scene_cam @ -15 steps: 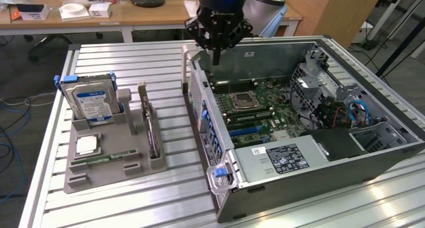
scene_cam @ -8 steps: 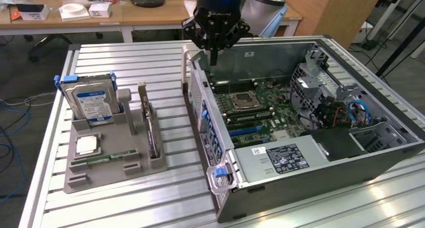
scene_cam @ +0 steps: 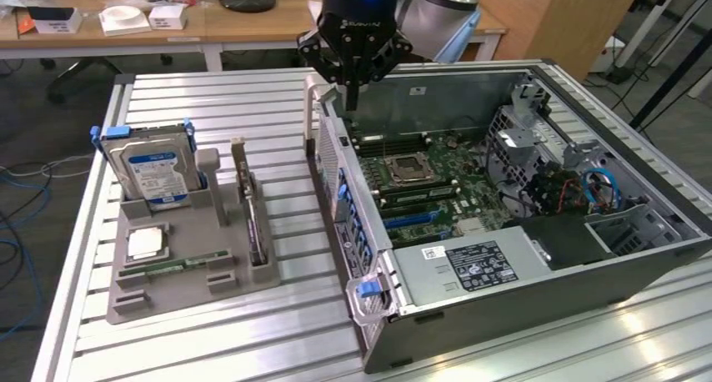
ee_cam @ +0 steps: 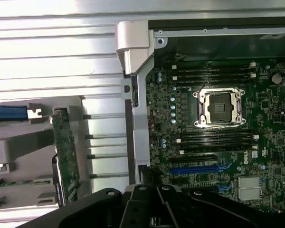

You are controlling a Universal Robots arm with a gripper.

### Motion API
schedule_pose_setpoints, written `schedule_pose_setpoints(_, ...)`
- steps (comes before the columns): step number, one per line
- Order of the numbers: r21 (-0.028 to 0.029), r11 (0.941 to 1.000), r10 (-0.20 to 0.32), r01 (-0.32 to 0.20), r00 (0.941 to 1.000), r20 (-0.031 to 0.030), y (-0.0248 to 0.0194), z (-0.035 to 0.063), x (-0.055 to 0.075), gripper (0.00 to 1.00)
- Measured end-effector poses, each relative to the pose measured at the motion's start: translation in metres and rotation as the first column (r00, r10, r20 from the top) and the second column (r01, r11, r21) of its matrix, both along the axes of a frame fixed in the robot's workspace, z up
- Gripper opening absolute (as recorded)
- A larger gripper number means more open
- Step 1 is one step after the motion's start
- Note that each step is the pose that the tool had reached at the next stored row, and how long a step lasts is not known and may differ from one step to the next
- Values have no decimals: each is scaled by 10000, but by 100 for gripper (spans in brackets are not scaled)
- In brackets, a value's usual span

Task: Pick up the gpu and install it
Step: 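Reach for the gpu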

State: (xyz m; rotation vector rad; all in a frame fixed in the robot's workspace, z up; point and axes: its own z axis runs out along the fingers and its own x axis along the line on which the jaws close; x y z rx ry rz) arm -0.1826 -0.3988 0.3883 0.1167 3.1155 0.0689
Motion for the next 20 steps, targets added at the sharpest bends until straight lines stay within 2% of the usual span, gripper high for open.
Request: schedule_pose_setpoints(20,-1,10000,-1,1,10000,-1,0,-11,-141,11)
